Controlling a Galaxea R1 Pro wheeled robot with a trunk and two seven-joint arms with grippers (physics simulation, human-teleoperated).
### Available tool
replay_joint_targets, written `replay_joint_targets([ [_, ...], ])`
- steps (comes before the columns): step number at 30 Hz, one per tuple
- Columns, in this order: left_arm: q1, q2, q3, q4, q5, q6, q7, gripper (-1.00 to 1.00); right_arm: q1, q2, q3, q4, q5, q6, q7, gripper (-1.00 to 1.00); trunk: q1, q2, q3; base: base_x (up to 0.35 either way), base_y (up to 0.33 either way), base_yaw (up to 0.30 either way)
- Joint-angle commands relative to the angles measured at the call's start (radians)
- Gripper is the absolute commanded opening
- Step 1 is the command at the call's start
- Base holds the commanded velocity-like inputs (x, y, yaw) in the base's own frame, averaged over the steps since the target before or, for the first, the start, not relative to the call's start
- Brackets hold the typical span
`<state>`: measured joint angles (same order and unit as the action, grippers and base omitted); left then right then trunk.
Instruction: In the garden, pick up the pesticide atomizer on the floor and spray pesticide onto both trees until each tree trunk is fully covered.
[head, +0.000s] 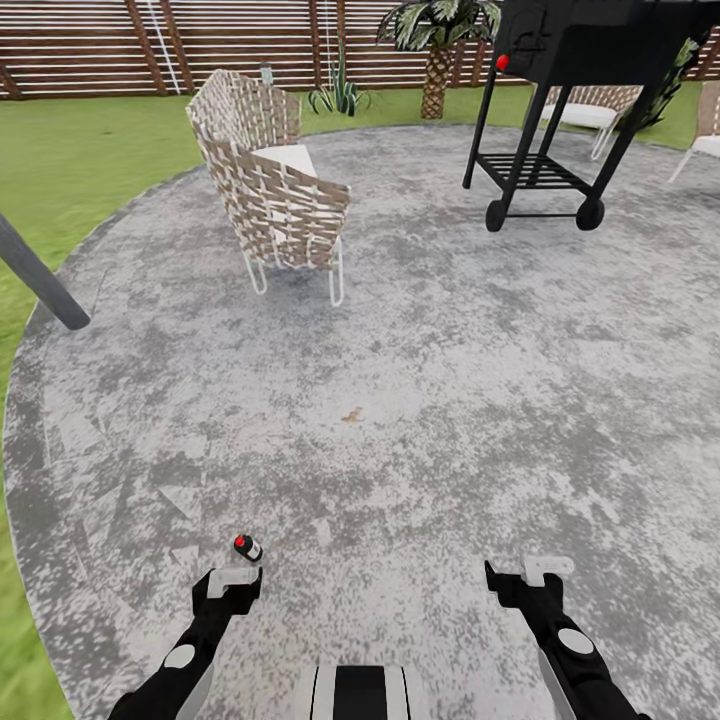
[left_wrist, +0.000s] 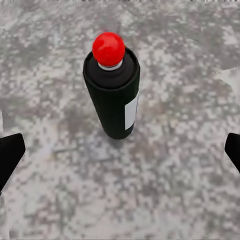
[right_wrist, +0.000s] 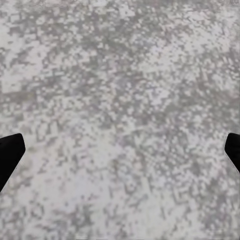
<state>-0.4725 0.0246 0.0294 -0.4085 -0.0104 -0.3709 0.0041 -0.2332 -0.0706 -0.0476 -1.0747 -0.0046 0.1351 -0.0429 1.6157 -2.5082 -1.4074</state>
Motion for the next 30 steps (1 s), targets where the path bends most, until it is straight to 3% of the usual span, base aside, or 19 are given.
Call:
replay_joint_targets([
  [1,-0.001,0.0,0.001,0.001,0.0,0.0,0.0,1.0,0.0,0.0,0.0,0.0,0.0,0.0,0.0,1.0,0.0,0.0,0.0,0.25,0.0,0.0],
  [20,-0.001,0.0,0.002,0.002,0.0,-0.001,0.001,1.0,0.0,0.0,0.0,-0.004,0.0,0.0,0.0,1.0,0.0,0.0,-0.001,0.135,0.0,0.0],
  [30,-0.001,0.0,0.001,-0.003,0.001,-0.002,0.001,1.0,0.0,0.0,0.0,-0.004,0.0,0.0,0.0,1.0,0.001,0.0,-0.008,0.014,0.0,0.0],
])
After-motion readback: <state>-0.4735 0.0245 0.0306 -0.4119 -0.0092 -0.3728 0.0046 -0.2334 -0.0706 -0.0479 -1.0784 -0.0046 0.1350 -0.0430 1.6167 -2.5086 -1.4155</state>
